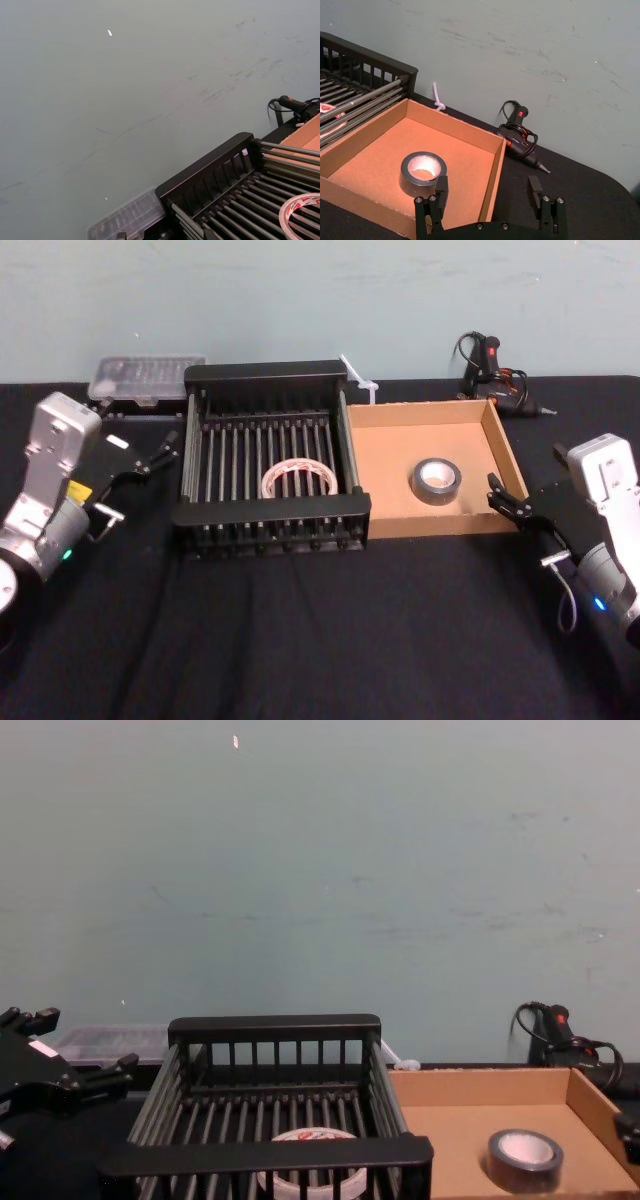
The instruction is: Pick up the white tape and place it into the black box , Pick up the silver tape and place it into the brown box.
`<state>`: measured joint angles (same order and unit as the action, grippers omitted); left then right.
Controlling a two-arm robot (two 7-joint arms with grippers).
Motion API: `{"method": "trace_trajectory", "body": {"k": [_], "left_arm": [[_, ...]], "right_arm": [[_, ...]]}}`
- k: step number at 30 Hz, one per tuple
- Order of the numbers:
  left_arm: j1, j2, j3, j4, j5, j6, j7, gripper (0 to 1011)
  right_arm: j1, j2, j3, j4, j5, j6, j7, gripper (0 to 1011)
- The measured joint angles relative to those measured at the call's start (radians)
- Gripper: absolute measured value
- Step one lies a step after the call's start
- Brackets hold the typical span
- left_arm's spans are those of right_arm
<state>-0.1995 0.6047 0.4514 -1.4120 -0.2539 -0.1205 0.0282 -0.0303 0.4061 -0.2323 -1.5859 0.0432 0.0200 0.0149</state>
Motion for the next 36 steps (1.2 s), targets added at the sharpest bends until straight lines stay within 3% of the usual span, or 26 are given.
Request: {"method": "trace_trajectory", "body": {"k": [36], "left_arm": [[0.000,0.000,0.000,0.000,0.000,0.000,0.000,1001]], "right_arm": [[0.000,0.002,-0.002,-0.002,0.000,-0.001,0.001,1002]]}}
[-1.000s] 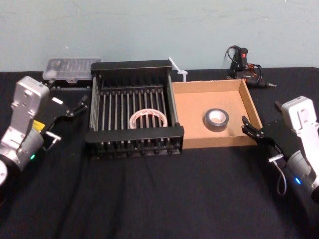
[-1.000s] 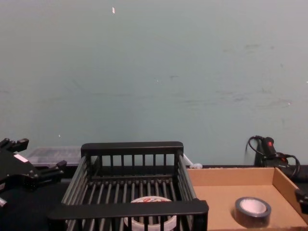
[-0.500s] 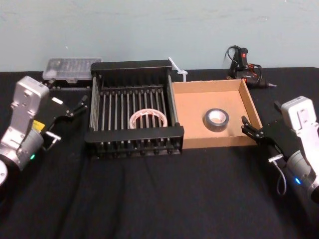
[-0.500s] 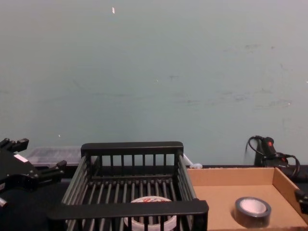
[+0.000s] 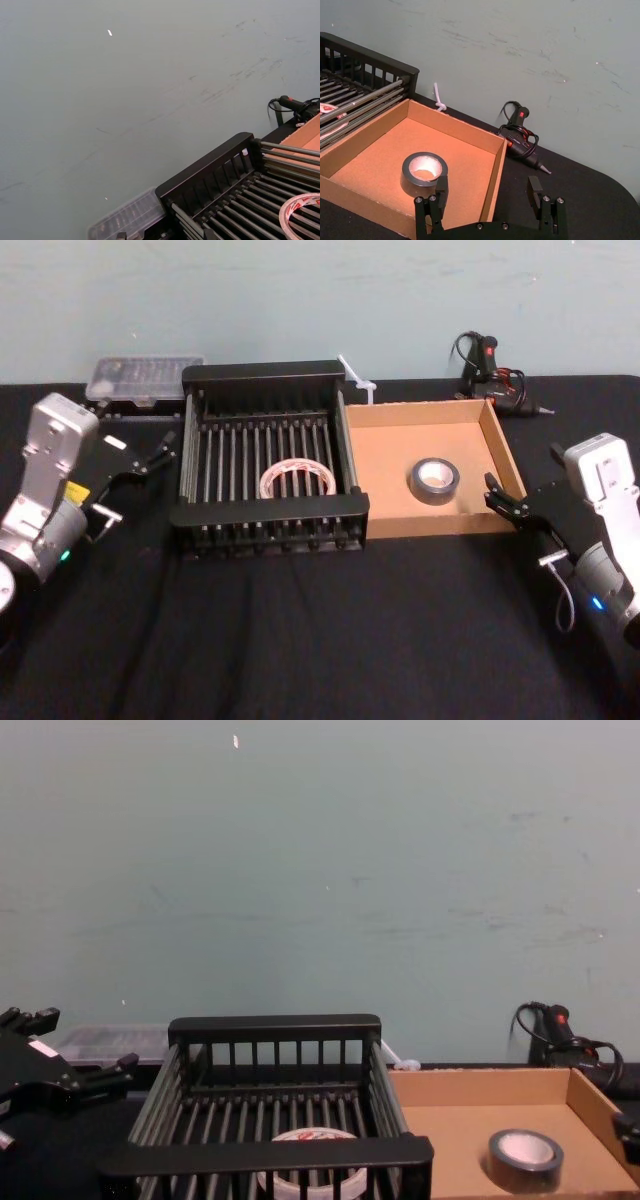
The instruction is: Pick up the white tape and place it into the black box , Pick up the silver tape and place it into the brown box.
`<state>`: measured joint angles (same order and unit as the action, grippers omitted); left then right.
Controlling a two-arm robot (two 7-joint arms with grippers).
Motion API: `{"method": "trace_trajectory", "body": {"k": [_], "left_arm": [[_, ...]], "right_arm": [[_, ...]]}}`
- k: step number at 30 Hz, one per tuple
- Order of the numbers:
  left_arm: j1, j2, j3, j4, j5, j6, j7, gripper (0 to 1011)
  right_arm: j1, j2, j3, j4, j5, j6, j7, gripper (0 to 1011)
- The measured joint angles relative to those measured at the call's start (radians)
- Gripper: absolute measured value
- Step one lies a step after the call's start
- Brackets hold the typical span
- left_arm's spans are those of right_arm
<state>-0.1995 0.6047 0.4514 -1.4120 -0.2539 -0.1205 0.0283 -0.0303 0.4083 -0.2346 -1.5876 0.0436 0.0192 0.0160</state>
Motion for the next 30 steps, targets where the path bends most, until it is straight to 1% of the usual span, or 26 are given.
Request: {"method": "trace_trajectory", "body": {"k": [30], "left_arm": [[0.000,0.000,0.000,0.000,0.000,0.000,0.000,1001]], "right_arm": [[0.000,0.000,0.000,0.000,0.000,0.000,0.000,1002]]}}
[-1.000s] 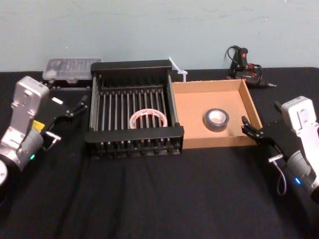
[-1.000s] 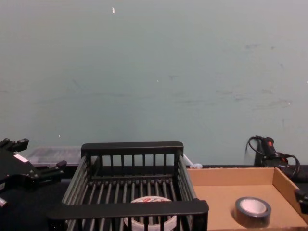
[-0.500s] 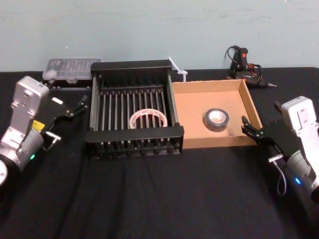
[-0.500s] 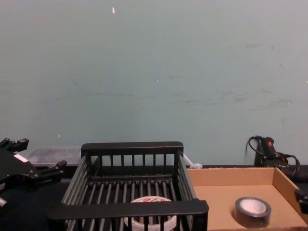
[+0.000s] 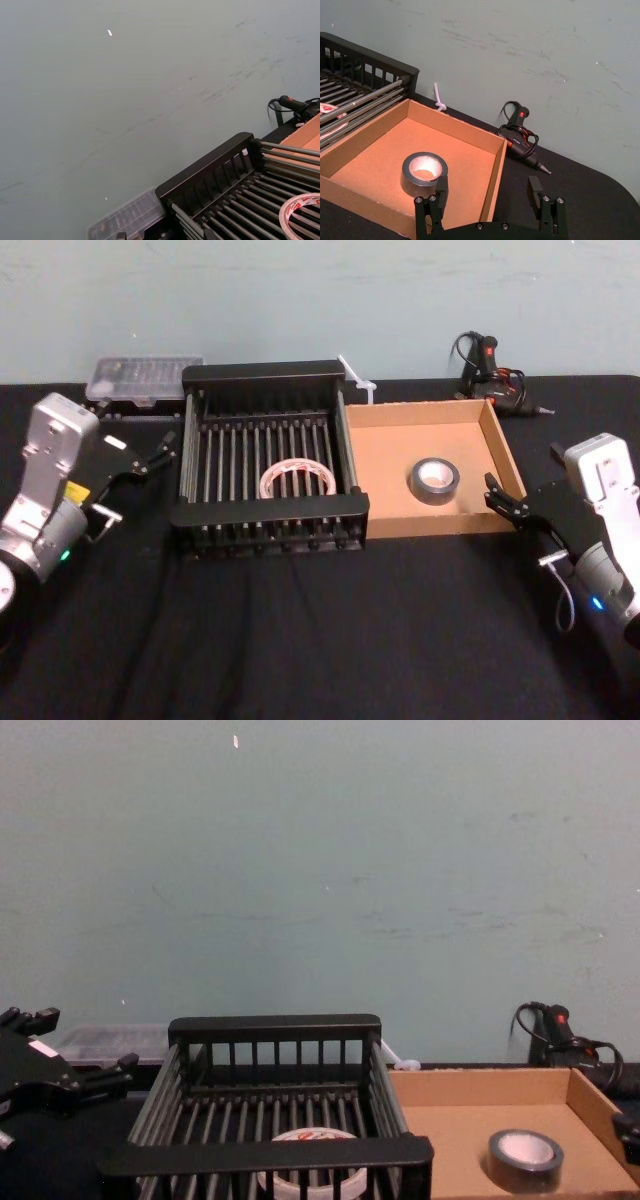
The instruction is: Pick up the white tape and place it into the black box , Pick up the silver tape and place it into the brown box.
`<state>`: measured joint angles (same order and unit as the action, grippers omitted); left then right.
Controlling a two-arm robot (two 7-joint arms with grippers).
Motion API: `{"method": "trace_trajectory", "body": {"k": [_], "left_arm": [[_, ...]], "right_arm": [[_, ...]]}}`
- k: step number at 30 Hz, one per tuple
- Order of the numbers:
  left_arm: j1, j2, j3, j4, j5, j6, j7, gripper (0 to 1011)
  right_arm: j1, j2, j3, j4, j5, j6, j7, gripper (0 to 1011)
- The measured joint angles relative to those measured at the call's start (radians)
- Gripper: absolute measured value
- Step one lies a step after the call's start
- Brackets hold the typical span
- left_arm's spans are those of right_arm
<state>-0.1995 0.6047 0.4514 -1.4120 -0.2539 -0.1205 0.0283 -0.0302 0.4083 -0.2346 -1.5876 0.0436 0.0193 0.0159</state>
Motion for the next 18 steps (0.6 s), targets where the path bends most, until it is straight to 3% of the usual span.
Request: {"method": "trace_trajectory", "body": {"k": [18], "left_arm": [[0.000,0.000,0.000,0.000,0.000,0.000,0.000,1001]], "right_arm": [[0.000,0.000,0.000,0.000,0.000,0.000,0.000,1002]]}}
